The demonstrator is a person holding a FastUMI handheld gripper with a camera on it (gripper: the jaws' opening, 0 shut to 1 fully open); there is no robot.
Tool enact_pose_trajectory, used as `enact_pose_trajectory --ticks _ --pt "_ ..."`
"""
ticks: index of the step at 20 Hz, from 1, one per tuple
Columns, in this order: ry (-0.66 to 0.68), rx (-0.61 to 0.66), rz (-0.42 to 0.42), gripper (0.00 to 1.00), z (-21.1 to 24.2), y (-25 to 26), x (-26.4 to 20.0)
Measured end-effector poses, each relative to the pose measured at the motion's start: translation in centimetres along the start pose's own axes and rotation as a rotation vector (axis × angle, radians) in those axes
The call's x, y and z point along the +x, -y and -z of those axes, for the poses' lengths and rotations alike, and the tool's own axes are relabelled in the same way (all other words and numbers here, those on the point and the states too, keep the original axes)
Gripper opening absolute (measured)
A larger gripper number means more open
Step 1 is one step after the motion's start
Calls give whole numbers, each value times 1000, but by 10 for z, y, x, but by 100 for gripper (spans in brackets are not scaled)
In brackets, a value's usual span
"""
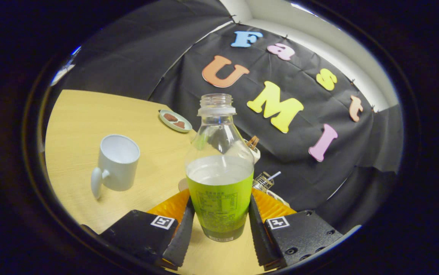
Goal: Take the bottle from table, then pour the juice into the cup, finally place the bottle on the coaster
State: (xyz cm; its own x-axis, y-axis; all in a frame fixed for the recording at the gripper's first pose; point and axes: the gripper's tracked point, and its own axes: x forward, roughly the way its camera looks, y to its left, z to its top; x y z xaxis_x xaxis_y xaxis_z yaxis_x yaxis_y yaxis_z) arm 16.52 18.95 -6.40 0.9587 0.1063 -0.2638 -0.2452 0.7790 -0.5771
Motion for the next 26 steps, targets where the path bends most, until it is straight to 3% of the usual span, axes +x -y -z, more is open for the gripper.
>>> enact_pose_trajectory --ticks 3,13,26 --pt "0 -151 36 73 -6 -1 9" --pt "25 -456 169 73 -21 4 12" --pt "57 -723 262 73 -38 11 5"
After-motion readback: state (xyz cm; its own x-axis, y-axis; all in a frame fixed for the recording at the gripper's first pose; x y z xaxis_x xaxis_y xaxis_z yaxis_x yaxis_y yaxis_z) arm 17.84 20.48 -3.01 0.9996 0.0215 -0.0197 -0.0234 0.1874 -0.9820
